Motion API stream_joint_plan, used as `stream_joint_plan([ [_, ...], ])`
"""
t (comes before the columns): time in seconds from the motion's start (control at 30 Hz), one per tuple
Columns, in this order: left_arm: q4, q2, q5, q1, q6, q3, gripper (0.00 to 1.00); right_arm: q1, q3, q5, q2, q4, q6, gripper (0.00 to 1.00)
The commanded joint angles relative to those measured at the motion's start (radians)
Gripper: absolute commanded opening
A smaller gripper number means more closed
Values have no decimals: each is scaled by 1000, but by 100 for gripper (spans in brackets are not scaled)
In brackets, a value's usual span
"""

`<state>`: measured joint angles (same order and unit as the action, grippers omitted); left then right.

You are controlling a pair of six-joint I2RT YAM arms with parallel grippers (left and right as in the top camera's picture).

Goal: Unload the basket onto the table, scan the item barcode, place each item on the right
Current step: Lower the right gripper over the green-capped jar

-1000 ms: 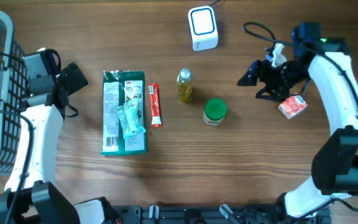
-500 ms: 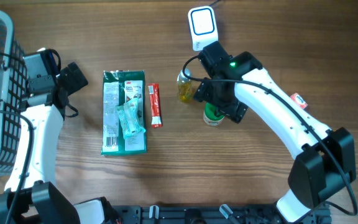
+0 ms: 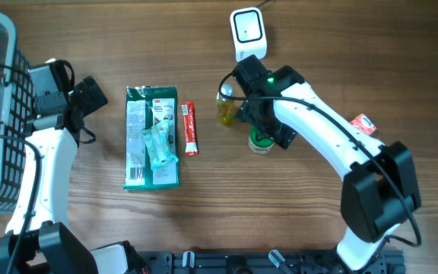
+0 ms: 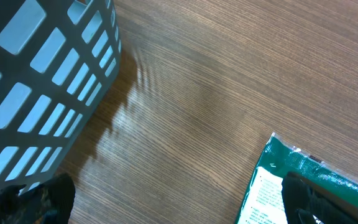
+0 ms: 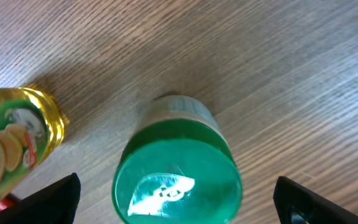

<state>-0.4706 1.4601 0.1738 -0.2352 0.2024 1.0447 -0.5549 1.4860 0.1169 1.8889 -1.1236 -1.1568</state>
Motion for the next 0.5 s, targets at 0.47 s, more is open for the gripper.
stream_joint_plan([
  [0.47,2,-13,-2,-5,-12,11,100,-2,-8,-21,53,10,85,90],
])
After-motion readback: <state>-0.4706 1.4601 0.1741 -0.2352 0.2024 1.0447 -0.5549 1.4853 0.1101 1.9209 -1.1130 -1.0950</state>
